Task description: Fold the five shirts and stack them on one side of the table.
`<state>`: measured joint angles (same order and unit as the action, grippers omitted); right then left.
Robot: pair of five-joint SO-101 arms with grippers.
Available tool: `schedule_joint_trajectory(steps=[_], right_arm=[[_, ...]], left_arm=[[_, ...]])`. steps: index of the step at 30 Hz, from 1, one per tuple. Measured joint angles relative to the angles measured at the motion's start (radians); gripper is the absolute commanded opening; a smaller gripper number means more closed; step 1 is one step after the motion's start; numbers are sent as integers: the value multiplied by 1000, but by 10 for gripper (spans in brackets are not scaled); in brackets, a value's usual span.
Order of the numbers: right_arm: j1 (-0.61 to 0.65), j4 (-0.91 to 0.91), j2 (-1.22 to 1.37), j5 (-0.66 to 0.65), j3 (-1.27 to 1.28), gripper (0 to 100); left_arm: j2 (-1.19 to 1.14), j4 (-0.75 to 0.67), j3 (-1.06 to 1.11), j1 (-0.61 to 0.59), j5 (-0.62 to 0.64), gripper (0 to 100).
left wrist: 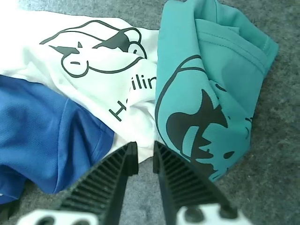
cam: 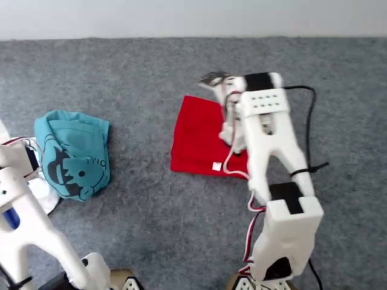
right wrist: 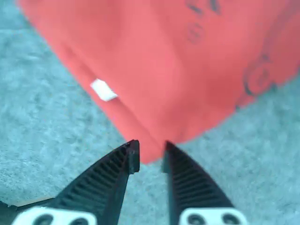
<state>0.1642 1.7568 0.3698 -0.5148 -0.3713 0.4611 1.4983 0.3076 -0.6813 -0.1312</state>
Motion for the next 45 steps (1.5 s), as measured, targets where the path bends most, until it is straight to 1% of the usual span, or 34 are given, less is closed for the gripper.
schedule_joint_trajectory(steps=[4,8,12,16,19,23,26,31,35,39,45], right_arm=[[-58,0,9,3,3,9],[-74,0,81,5,9,9],[-40,0,173,49,54,9],[12,0,186,71,158,9],[38,0,135,72,212,9],[34,0,-9,72,213,9],[34,-11,-54,72,196,9],[-28,-94,-29,72,192,9],[-63,-115,94,75,187,9],[-43,-112,178,121,187,9],[26,-32,155,130,124,9]], left_arm=[[0,0,0,0,0,70],[0,0,0,0,0,70],[0,0,0,0,0,70],[0,0,0,0,0,70],[0,0,0,0,0,70],[0,0,0,0,0,70],[0,0,0,0,0,70],[0,0,0,0,0,70],[0,0,0,0,0,70],[0,0,0,0,0,70],[0,0,0,0,0,70]])
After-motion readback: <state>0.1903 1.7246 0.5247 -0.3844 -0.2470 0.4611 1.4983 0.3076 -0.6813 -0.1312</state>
